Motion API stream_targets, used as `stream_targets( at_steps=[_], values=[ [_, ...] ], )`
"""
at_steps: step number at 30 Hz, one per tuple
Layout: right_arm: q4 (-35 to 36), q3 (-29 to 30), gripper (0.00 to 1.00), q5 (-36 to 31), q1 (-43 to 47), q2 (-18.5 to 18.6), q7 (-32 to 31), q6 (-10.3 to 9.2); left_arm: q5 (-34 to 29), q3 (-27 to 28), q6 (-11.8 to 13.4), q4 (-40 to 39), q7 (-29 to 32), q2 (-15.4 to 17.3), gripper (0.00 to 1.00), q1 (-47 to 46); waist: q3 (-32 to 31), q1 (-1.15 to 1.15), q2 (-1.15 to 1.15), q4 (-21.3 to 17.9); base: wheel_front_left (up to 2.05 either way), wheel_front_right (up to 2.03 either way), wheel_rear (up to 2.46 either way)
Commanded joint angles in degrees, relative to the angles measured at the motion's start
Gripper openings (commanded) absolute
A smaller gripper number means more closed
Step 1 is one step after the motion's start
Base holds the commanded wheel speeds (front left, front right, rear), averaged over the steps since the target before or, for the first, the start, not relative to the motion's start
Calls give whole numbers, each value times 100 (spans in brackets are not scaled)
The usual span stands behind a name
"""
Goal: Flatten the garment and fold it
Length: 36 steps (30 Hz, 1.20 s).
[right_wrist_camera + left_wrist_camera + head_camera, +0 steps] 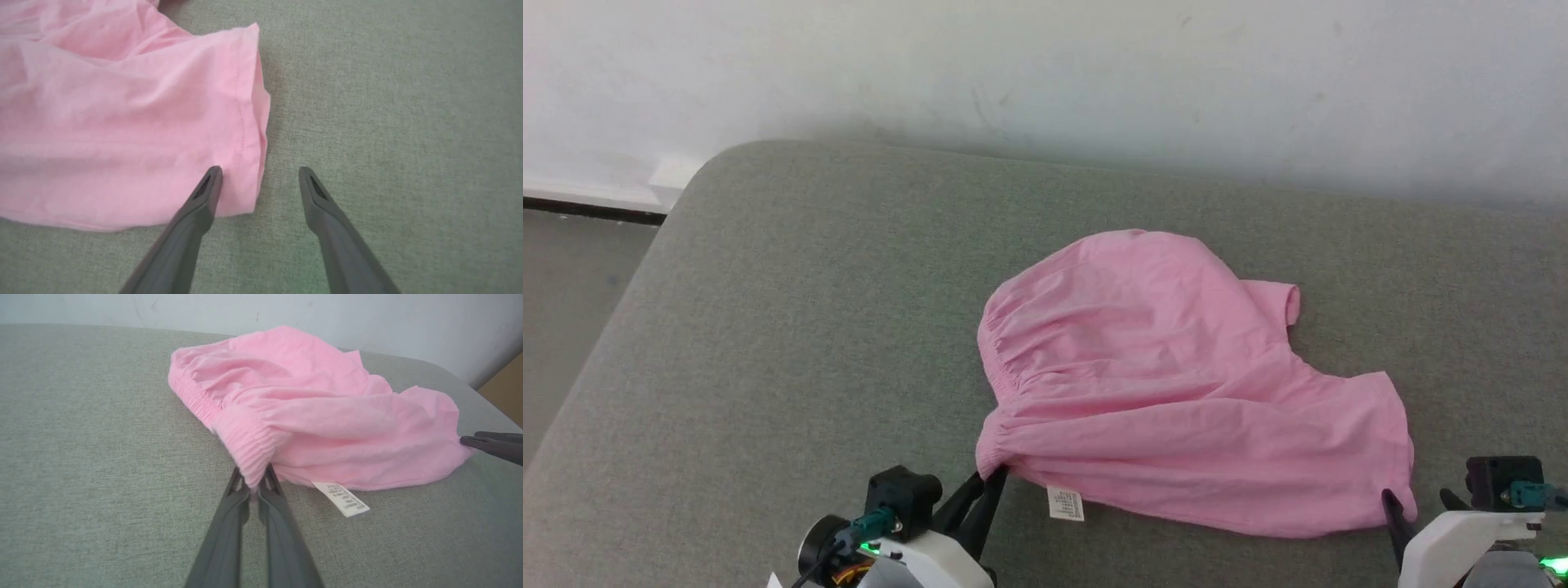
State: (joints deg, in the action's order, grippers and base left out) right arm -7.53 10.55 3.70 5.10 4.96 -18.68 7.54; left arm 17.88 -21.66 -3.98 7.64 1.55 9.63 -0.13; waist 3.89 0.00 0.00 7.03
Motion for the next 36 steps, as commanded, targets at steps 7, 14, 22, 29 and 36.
stream_targets(
  at_steps=[7, 14, 22, 29, 36],
  values=[
    [64, -162, 100, 244, 184, -65, -586, -5, -36, -79, 44, -35, -73, -5, 0, 5, 89, 0, 0, 112, 0, 0, 0],
    [155, -437, 100, 543, 335, -28, -1052, -5, -55, -131, 67, 0, -83, 15, 0, -33, 169, 0, 0, 63, 0, 0, 0],
    [272, -591, 0, 940, 400, 19, -1343, -5, -32, -93, 106, 125, -163, 116, 0, 11, -101, 0, 0, -109, 0, 0, 0],
    [1170, -574, 0, 1643, 523, 308, -1762, -5, 20, 17, 172, -35, -263, 280, 0, 193, -581, 0, 0, -348, 0, 0, 0],
    [1954, -362, 0, 2498, 103, 632, -1877, -5, 116, 124, 88, -609, -32, 577, 0, 167, -792, 0, 0, -430, 0, 0, 0]
  ],
)
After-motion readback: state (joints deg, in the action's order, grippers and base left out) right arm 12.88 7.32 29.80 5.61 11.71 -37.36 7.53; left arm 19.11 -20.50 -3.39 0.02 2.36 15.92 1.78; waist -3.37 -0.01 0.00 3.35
